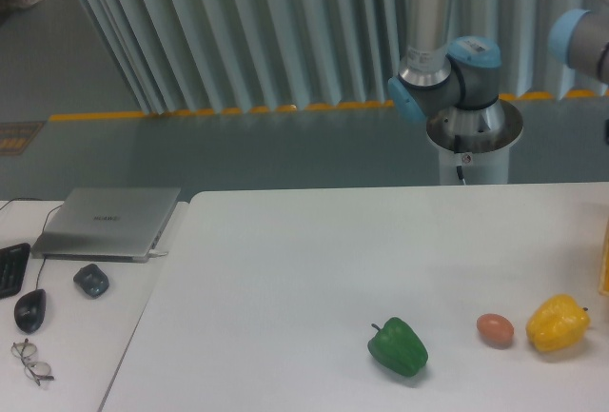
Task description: Place the red peppers in a basket
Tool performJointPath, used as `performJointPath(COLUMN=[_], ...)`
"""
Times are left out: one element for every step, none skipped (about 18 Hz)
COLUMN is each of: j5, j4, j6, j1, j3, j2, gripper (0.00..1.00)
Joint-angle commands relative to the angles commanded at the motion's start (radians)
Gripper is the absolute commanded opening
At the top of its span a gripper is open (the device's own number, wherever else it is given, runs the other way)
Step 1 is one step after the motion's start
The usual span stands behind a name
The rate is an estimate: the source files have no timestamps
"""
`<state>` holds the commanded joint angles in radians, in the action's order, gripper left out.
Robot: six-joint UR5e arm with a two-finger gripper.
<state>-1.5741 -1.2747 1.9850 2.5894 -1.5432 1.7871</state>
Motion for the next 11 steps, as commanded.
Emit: performJointPath(j5=[0.008, 0.009, 0.009, 0.009, 0.008, 0.006, 0.006, 0.005, 0.005, 0.005, 0.005], j4=[-0.002, -0.002, -0.002, 0.0, 0.0, 0.0, 0.0, 0.0, 0.0, 0.0, 0.0], j6=[-0.002, 0.0, 0.006, 0.011, 0.012, 0.012, 0.012, 0.012, 0.012, 0.012, 0.011], j1=[-0.005, -0.012, -0.021, -0.026, -0.028, -0.028, -0.031, -0.035, -0.035, -0.035, -0.035], j3=[0.002, 0.002, 0.002, 0.002, 0.003, 0.003, 0.003, 0.003, 0.003, 0.002, 0.0], j2=[0.0, 0.003, 0.009, 0.012, 0.017, 0.018, 0.021, 0.029, 0.031, 0.032, 0.032], gripper=[1.0, 1.0, 1.0, 1.0, 1.0, 1.0, 1.0, 1.0, 1.0, 1.0, 1.0])
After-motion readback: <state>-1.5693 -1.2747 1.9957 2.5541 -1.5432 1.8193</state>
